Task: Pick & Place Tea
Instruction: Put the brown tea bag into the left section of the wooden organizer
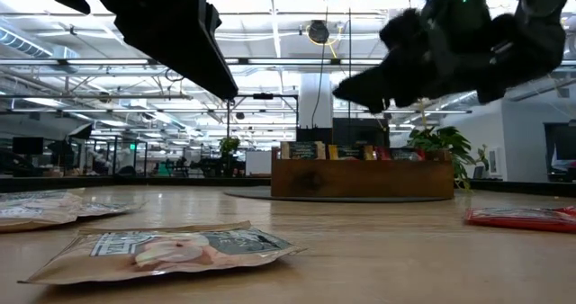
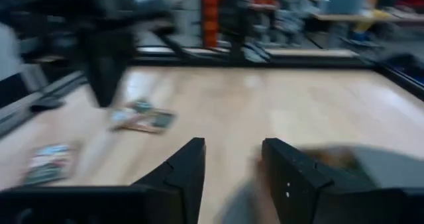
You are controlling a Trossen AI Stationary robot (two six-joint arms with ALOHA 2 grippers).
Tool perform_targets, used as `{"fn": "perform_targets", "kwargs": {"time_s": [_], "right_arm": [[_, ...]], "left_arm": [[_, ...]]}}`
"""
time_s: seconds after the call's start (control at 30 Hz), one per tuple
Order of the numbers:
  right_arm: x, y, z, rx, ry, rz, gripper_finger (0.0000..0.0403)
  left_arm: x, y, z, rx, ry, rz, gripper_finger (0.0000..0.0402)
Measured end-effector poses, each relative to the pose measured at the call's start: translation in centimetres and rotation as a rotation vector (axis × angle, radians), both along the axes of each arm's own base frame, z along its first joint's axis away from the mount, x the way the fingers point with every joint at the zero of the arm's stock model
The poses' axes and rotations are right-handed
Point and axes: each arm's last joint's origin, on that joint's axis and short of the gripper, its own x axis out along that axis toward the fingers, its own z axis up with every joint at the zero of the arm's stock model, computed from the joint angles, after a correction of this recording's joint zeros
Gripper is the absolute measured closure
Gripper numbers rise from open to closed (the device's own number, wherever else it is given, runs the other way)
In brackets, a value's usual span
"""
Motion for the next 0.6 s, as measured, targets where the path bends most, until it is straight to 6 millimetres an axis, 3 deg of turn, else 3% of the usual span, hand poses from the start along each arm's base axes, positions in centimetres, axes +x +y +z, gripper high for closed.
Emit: {"fn": "perform_targets", "kwargs": {"time_s": [0.2,0.37,0.6], "right_arm": [[0.8,5.6,1.0,-0.052,-0.004,0.167,0.0303],[0.7,10.4,1.1,-0.130,0.076,0.196,0.0342],[0.5,14.4,-0.4,-0.193,0.125,0.228,0.0398]], "left_arm": [[-0.4,0.1,-0.2,-0.035,0.022,0.069,0.0366],[-1.4,0.1,-0.6,-0.082,0.080,0.183,0.0366],[-3.5,-2.8,-0.9,-0.197,0.183,0.123,0.0366]]}}
